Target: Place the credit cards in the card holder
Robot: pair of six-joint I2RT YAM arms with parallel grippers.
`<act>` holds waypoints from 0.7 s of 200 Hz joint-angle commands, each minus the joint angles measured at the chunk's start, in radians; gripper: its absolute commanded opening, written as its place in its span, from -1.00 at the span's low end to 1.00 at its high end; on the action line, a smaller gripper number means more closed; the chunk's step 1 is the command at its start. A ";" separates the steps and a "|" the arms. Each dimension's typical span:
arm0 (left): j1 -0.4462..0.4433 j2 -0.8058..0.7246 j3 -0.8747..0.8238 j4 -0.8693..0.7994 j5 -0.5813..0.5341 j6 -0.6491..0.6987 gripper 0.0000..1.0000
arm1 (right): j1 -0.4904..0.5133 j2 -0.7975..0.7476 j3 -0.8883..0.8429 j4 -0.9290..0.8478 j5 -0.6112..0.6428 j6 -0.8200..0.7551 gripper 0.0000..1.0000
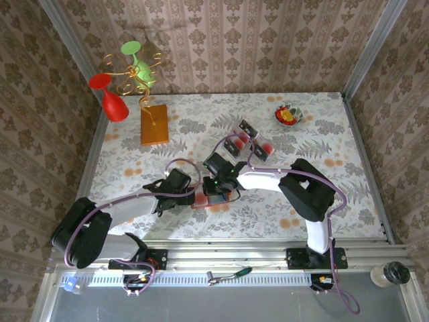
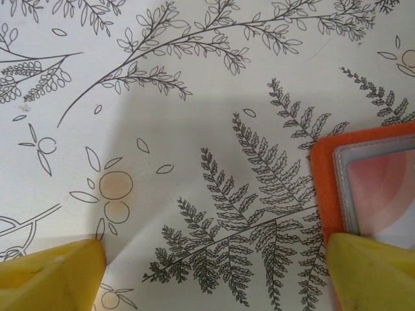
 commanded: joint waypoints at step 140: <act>0.060 0.018 -0.005 -0.008 0.035 0.008 0.81 | 0.009 -0.029 0.009 -0.023 -0.013 0.005 -0.74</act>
